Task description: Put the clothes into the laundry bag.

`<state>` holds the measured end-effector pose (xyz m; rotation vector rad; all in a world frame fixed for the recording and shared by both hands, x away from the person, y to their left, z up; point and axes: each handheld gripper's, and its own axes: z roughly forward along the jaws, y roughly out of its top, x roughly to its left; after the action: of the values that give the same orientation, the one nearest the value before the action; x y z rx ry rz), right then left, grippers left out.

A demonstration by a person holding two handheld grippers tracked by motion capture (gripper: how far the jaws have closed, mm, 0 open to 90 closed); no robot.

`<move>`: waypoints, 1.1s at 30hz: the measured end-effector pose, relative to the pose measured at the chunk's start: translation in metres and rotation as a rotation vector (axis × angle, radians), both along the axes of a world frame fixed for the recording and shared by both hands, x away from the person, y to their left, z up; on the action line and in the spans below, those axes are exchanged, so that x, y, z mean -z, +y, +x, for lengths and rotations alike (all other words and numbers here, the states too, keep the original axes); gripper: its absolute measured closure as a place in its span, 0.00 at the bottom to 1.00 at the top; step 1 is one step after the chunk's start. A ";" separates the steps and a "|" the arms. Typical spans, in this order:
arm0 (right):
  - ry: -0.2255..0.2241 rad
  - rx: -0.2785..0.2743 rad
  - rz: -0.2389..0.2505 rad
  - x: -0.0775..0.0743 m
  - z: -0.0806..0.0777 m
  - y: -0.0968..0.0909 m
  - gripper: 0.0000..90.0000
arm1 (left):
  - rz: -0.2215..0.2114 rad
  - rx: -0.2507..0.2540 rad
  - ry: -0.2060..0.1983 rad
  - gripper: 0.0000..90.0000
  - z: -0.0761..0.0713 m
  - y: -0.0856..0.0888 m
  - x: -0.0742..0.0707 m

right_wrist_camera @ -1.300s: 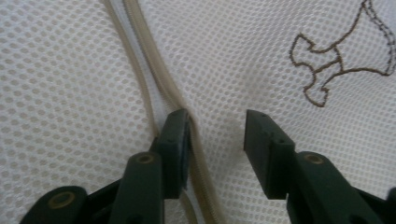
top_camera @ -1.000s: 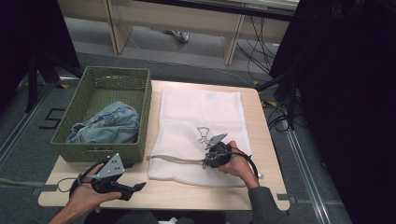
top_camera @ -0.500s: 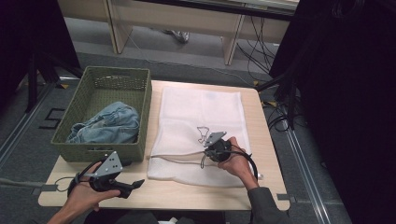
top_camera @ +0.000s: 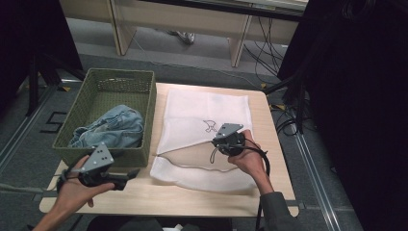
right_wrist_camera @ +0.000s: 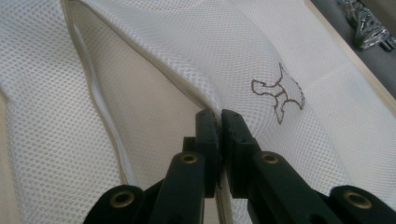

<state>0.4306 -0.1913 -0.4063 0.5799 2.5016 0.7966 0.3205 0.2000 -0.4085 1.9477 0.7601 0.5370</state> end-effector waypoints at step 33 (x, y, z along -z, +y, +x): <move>-0.007 0.019 0.030 -0.018 0.006 -0.002 0.96 | 0.354 -0.054 0.301 0.16 0.173 0.048 0.020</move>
<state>0.4370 -0.1930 -0.3879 0.6082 2.4778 0.8290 0.4931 0.2478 -0.4290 2.3771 0.9581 0.4367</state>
